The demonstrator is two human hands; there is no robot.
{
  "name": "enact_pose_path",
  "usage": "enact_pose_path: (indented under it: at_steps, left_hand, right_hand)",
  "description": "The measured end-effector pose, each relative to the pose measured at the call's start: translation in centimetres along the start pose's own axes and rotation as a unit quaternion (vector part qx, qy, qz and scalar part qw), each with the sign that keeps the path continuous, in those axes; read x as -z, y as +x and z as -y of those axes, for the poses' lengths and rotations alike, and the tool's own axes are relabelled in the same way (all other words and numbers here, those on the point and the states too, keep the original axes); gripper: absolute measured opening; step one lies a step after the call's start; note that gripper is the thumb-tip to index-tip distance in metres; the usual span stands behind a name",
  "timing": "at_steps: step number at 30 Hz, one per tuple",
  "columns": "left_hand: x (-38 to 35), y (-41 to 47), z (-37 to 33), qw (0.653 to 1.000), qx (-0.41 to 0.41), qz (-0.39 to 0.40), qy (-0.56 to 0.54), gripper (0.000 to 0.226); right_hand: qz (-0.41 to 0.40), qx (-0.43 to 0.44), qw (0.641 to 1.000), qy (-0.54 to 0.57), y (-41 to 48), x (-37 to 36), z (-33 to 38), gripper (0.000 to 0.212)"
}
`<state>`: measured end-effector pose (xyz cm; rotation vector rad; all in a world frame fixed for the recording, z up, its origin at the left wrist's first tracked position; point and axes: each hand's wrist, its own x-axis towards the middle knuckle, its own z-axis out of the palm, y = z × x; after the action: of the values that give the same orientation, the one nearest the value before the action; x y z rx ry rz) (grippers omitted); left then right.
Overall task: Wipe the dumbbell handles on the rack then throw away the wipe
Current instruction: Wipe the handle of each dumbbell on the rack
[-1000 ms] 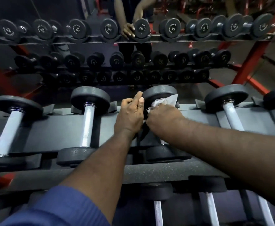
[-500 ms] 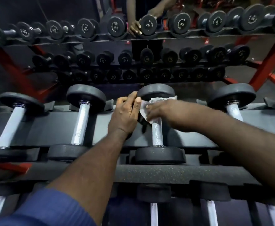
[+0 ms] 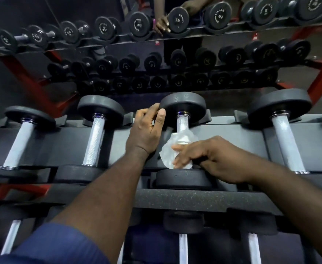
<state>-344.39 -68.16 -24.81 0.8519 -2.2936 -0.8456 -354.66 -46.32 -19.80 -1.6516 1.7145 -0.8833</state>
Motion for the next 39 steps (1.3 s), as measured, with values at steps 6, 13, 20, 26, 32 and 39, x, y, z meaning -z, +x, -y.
enact_pose_path:
  at_steps: [6,13,20,26,32,39]
  left_hand:
    - [0.0,0.2,0.0,1.000,-0.005,-0.008,0.003,0.079]
    - [-0.1,0.1,0.3,1.000,-0.010,-0.009,0.019,0.076]
    - [-0.2,0.1,0.3,1.000,-0.010,-0.013,0.017,0.076]
    - [-0.2,0.1,0.2,1.000,-0.010,-0.013,0.013,0.074]
    - [-0.3,0.1,0.1,1.000,-0.009,-0.017,0.017,0.074]
    - [-0.2,0.1,0.1,0.999,-0.010,-0.004,0.040,0.069]
  right_hand:
    - [-0.264,-0.052,0.953,0.138,2.6,-2.4,-1.3,0.049]
    - [-0.214,-0.143,0.866,0.428,0.5,-3.7,-0.8,0.030]
    - [-0.162,-0.258,0.792,0.529,3.2,-0.5,-0.2,0.032]
    - [-0.164,-0.283,0.767,0.552,4.0,0.5,-0.8,0.038]
    - [-0.060,-0.319,0.788,0.522,1.7,-0.6,-0.4,0.032]
    - [-0.065,-0.310,0.793,0.520,1.9,-0.2,-0.2,0.039]
